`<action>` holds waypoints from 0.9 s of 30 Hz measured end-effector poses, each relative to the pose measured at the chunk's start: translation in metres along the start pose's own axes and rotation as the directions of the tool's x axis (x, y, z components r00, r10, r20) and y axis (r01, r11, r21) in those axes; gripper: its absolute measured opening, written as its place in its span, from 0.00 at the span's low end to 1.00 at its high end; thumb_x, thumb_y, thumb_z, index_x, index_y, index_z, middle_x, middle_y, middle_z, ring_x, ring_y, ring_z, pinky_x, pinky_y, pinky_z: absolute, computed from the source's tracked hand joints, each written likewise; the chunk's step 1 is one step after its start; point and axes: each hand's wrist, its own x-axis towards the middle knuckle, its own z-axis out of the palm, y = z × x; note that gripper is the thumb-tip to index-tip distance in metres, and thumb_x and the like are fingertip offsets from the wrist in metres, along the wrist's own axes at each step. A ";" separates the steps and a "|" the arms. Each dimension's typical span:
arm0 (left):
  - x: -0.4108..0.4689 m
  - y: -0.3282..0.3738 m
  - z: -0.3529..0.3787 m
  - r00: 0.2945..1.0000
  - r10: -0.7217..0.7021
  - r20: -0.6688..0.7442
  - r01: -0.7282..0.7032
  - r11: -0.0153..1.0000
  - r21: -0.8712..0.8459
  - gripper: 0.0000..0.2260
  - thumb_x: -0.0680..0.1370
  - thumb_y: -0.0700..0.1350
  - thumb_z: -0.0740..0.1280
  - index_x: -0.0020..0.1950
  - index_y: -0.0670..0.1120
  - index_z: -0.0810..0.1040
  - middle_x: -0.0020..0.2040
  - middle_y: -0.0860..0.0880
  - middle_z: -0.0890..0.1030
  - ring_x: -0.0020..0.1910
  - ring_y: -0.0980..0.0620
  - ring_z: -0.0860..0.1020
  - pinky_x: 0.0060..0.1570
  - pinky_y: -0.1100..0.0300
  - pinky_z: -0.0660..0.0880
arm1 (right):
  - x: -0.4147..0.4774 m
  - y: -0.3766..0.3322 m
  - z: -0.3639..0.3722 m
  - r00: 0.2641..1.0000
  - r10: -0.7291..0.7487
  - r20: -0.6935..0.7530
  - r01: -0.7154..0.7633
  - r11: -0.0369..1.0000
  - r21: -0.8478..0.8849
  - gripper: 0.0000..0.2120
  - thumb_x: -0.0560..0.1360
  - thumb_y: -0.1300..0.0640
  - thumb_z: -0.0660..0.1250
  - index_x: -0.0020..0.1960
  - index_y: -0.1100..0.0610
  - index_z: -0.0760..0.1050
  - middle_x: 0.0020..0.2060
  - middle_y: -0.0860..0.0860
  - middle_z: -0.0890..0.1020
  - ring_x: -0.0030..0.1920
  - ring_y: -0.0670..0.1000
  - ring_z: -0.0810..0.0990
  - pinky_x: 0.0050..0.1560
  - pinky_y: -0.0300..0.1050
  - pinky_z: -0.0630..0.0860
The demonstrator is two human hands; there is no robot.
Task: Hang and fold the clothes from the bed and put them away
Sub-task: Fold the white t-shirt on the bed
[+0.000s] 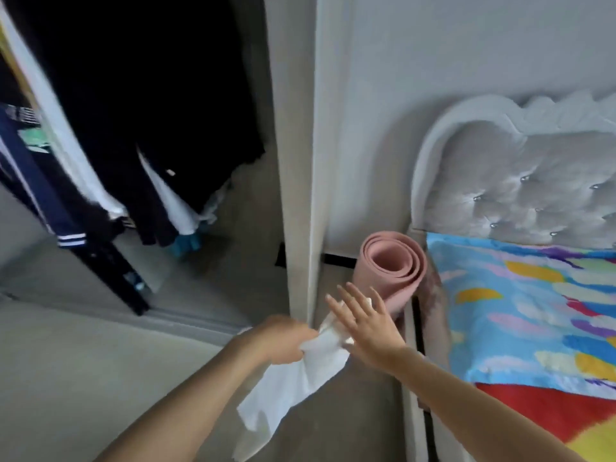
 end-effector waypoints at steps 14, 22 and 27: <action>-0.172 -0.219 0.031 0.879 -0.283 -0.384 0.360 0.922 0.144 0.24 0.43 0.46 0.79 0.37 0.50 0.82 0.24 0.50 0.76 0.20 0.54 0.75 0.21 0.69 0.65 | 0.189 -0.172 -0.035 0.978 -0.191 0.082 0.184 0.979 0.088 0.19 0.67 0.54 0.69 0.57 0.55 0.74 0.54 0.53 0.78 0.56 0.53 0.76 0.54 0.41 0.71; -0.093 -0.267 0.067 0.932 -0.212 -0.293 0.267 0.949 0.165 0.27 0.37 0.40 0.76 0.34 0.51 0.81 0.19 0.48 0.71 0.15 0.54 0.70 0.20 0.71 0.63 | 0.233 -0.156 0.008 0.980 -0.064 0.186 0.045 0.993 0.105 0.21 0.54 0.51 0.77 0.44 0.55 0.79 0.42 0.51 0.82 0.44 0.49 0.81 0.45 0.35 0.72; -0.017 -0.312 0.065 0.964 -0.218 -0.153 0.240 0.961 0.140 0.22 0.48 0.45 0.78 0.40 0.53 0.80 0.26 0.51 0.77 0.22 0.54 0.76 0.24 0.69 0.67 | 0.279 -0.131 0.062 0.945 0.060 0.323 -0.112 0.983 0.147 0.23 0.70 0.58 0.65 0.65 0.56 0.69 0.61 0.54 0.75 0.62 0.53 0.73 0.62 0.43 0.64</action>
